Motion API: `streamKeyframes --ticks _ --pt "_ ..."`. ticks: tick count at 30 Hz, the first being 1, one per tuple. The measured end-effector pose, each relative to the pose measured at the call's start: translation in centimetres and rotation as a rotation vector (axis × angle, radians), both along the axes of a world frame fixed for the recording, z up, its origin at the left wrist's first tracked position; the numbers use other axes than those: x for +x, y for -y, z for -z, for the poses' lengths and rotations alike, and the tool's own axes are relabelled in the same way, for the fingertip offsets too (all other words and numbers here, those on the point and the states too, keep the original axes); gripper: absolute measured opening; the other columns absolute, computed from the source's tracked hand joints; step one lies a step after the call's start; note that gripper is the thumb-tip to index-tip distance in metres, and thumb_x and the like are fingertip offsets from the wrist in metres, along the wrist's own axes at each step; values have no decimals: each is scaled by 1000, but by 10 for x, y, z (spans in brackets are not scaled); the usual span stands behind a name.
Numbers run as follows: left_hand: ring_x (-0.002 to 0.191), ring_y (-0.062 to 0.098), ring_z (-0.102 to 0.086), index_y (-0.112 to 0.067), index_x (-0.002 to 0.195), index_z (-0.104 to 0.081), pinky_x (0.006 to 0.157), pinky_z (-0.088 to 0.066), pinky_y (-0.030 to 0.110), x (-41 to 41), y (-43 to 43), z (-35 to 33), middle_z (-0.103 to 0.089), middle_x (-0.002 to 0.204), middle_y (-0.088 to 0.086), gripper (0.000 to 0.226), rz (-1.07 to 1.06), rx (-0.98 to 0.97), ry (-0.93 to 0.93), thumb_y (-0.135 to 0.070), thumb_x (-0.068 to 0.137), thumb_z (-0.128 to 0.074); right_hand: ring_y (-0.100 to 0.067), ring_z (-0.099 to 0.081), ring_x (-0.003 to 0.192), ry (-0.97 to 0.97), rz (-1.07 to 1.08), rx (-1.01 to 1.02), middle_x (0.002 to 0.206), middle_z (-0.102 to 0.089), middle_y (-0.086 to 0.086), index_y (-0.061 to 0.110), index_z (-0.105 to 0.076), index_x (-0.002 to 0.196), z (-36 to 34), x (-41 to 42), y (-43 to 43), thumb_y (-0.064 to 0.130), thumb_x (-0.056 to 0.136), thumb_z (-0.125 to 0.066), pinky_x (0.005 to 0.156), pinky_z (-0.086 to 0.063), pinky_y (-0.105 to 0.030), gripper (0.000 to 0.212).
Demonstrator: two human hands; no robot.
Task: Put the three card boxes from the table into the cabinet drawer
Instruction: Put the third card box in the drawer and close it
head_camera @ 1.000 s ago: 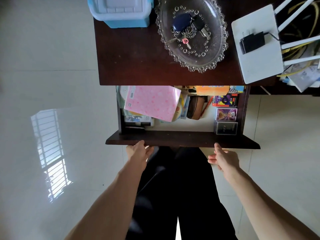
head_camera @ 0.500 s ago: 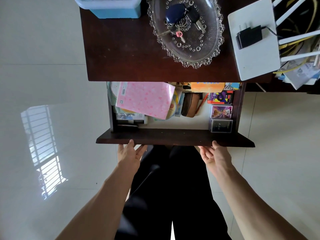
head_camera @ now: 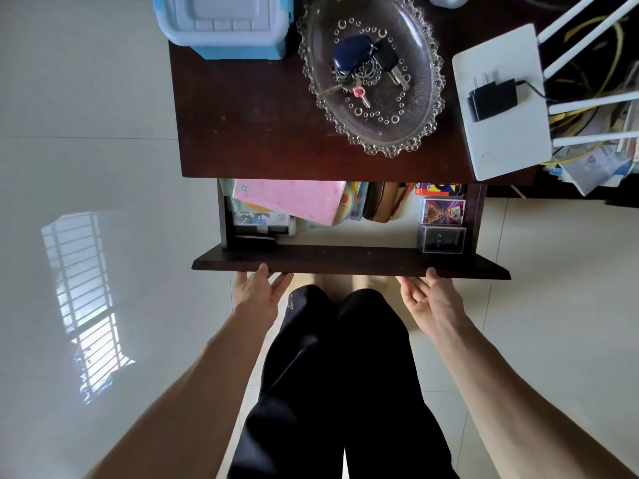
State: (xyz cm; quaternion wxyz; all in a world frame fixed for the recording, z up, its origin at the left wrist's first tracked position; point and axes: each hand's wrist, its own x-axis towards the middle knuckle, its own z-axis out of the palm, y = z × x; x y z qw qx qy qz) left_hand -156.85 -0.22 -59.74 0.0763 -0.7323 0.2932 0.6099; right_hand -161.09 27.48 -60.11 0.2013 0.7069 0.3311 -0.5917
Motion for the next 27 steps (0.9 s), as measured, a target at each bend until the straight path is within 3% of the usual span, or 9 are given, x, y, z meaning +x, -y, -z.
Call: streamKeyframes --ticks 2,5,8,10,12,16,21,24,27 --pt "71 29 -76 -17 133 -53 75 -62 46 -12 3 -1 -70 102 14 40 2 -2 1 -4 96 -53 -35 -73 94 -25 -4 -12 124 -65 -22 16 -58 100 -1 -10 1 12 106 -50 56 -61 -29 11" --pt "69 26 -77 -17 137 -50 77 -62 48 -29 5 -1 -72 100 12 43 9 -8 -5 -4 96 -53 -35 -73 96 -56 -5 -13 127 -65 -21 17 -57 93 2 -23 2 13 105 -50 57 -61 -29 15" --pt "68 23 -77 -18 139 -48 84 -60 46 -44 6 -1 -73 105 12 44 45 -27 1 -7 96 -54 -35 -74 98 -98 6 -3 131 -64 -21 18 -59 110 5 -34 5 15 105 -51 57 -61 -29 10" --pt "75 26 -77 -14 138 -49 85 -60 44 -53 8 -1 -73 109 15 43 63 -30 7 -9 96 -56 -34 -74 102 -130 4 -3 134 -62 -19 22 -53 139 9 -40 5 17 105 -52 58 -60 -29 34" --pt "83 30 -76 -8 135 -49 84 -61 42 -59 11 -1 -71 112 20 41 71 -35 14 -10 95 -58 -33 -74 104 -168 -3 -8 135 -61 -18 27 -44 151 8 -46 8 19 105 -53 59 -60 -28 48" --pt "86 30 -76 -3 128 -52 82 -61 39 -74 12 -3 -72 108 21 35 85 -48 20 -10 95 -59 -30 -77 98 -210 5 6 128 -62 -17 29 -45 150 8 -58 12 23 104 -55 60 -61 -28 48" --pt "83 29 -76 -4 126 -53 80 -62 38 -93 10 -4 -72 107 21 31 77 -82 19 -5 95 -54 -31 -79 90 -227 5 0 118 -65 -17 31 -53 129 8 -74 12 32 105 -51 60 -61 -29 25" --pt "83 32 -75 -5 118 -55 80 -62 42 -100 10 -8 -72 106 23 23 28 -58 -27 -11 97 -51 -33 -78 92 -251 15 -12 122 -67 -20 34 -47 138 6 -83 14 37 106 -45 68 -61 -30 32" --pt "85 34 -75 -11 125 -53 81 -62 45 -108 10 -12 -72 102 20 31 -34 -25 -78 -27 99 -47 -34 -78 96 -276 38 -38 118 -68 -20 37 -38 152 4 -93 15 45 106 -37 71 -61 -31 47"
